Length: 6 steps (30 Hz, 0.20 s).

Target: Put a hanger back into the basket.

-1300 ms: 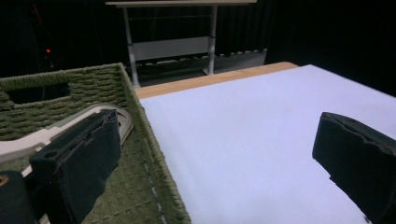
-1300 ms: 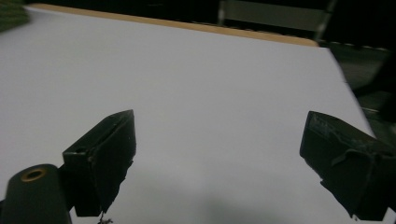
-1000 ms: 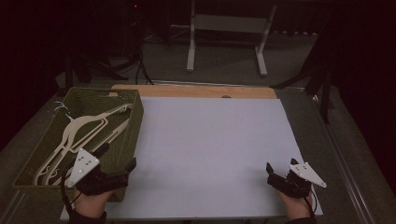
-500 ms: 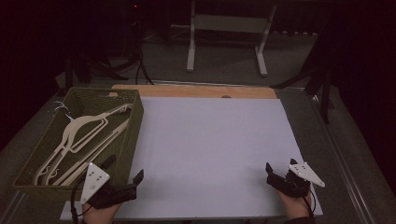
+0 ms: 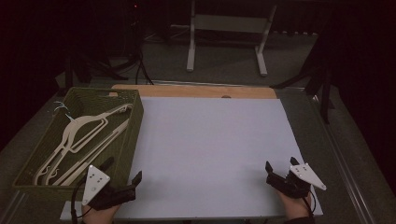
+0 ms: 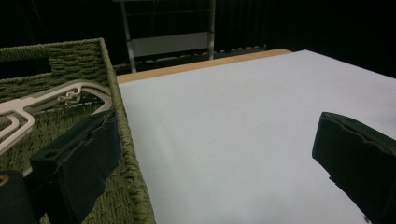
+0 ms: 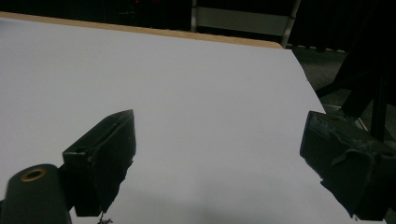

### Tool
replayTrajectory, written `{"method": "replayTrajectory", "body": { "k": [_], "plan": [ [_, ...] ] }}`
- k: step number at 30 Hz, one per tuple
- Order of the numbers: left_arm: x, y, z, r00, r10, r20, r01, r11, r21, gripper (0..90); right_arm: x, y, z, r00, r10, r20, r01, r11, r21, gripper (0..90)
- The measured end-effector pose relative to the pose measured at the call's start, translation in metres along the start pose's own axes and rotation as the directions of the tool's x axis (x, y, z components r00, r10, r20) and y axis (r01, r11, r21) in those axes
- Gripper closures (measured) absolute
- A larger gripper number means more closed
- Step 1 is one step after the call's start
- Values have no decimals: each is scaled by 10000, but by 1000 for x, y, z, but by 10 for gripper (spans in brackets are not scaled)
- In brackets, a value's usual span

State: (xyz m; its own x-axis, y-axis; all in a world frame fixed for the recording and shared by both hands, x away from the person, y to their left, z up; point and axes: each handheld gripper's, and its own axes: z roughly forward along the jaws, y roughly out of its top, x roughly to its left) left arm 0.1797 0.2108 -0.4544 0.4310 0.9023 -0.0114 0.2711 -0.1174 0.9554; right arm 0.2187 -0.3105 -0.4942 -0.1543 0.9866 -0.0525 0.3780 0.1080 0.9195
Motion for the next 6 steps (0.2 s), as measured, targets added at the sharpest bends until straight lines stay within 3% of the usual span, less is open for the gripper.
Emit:
{"method": "replayTrajectory", "body": {
  "k": [6],
  "plan": [
    [2, 3, -3, 10000, -77, 25, 77, 9998, -210, 23, 0, 0, 0, 9999, -2, -118, 2, 10000, 38, 107]
  ]
}}
